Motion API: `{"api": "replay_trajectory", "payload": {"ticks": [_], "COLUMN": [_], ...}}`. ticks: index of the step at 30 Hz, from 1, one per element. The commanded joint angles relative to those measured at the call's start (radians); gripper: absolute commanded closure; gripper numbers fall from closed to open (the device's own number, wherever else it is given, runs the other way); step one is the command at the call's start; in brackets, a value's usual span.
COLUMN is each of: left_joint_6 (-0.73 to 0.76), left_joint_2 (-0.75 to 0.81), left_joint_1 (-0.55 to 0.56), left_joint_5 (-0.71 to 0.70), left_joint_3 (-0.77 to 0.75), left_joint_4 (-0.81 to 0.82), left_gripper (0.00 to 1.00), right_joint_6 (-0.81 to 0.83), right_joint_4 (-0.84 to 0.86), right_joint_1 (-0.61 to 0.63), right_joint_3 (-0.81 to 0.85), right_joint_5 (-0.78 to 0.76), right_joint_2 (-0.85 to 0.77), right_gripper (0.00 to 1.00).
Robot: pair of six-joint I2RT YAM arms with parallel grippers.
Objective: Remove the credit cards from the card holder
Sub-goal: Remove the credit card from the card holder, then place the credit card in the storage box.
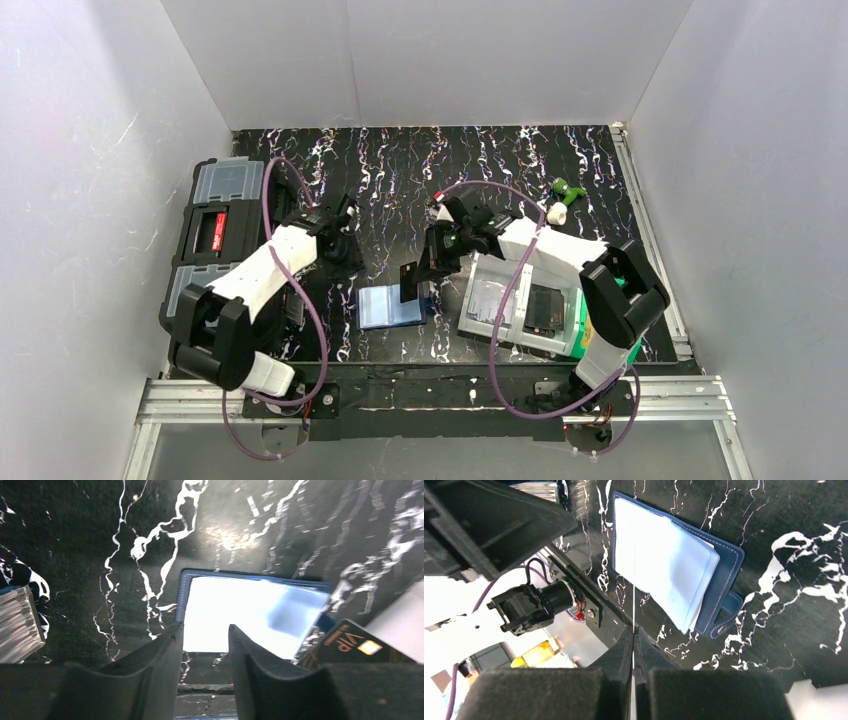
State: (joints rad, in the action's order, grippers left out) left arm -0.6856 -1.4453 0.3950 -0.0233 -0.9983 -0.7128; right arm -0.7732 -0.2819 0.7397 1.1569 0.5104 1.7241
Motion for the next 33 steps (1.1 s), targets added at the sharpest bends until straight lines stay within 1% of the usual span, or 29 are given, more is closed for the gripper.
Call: {"api": "replay_trajectory", "payload": {"ticks": [1, 2, 4, 6, 8, 13, 17, 22, 25, 29, 33], "left_joint_6": [0.066, 0.072, 0.086, 0.101, 0.111, 0.133, 0.129, 0.14, 0.147, 0.142, 0.136], "left_joint_2": [0.102, 0.116, 0.148, 0.168, 0.182, 0.19, 0.202, 0.215, 0.217, 0.208, 0.202], "left_joint_1": [-0.003, -0.002, -0.002, -0.002, -0.001, -0.002, 0.002, 0.005, 0.006, 0.006, 0.006], "left_joint_5": [-0.02, -0.015, 0.006, 0.042, 0.086, 0.187, 0.248, 0.273, 0.281, 0.305, 0.313], "left_joint_3": [-0.081, -0.092, -0.111, -0.126, -0.142, -0.169, -0.163, -0.161, -0.161, -0.158, -0.153], "left_joint_4": [-0.087, -0.091, -0.094, -0.092, -0.089, -0.079, -0.059, -0.053, -0.049, -0.03, -0.014], "left_gripper": [0.49, 0.37, 0.22, 0.11, 0.03, 0.02, 0.02, 0.02, 0.02, 0.02, 0.02], "right_joint_6": [0.04, 0.042, 0.048, 0.055, 0.06, 0.058, 0.075, 0.115, 0.119, 0.103, 0.093], "right_joint_4": [-0.072, -0.083, -0.106, -0.136, -0.177, -0.274, -0.392, -0.593, -0.724, -0.873, -0.927], "right_joint_1": [-0.012, -0.016, -0.025, -0.037, -0.056, -0.137, -0.229, -0.353, -0.405, -0.445, -0.456], "right_joint_3": [0.047, 0.046, 0.04, 0.034, 0.022, -0.046, -0.096, -0.106, -0.094, -0.092, -0.132], "right_joint_5": [-0.04, -0.048, -0.072, -0.103, -0.136, -0.218, -0.323, -0.41, -0.47, -0.549, -0.606], "right_joint_2": [-0.09, -0.113, -0.151, -0.191, -0.233, -0.374, -0.506, -0.634, -0.697, -0.736, -0.721], "right_gripper": [0.99, 0.99, 0.99, 0.99, 0.99, 0.99, 0.99, 0.99, 0.99, 0.99, 0.99]}}
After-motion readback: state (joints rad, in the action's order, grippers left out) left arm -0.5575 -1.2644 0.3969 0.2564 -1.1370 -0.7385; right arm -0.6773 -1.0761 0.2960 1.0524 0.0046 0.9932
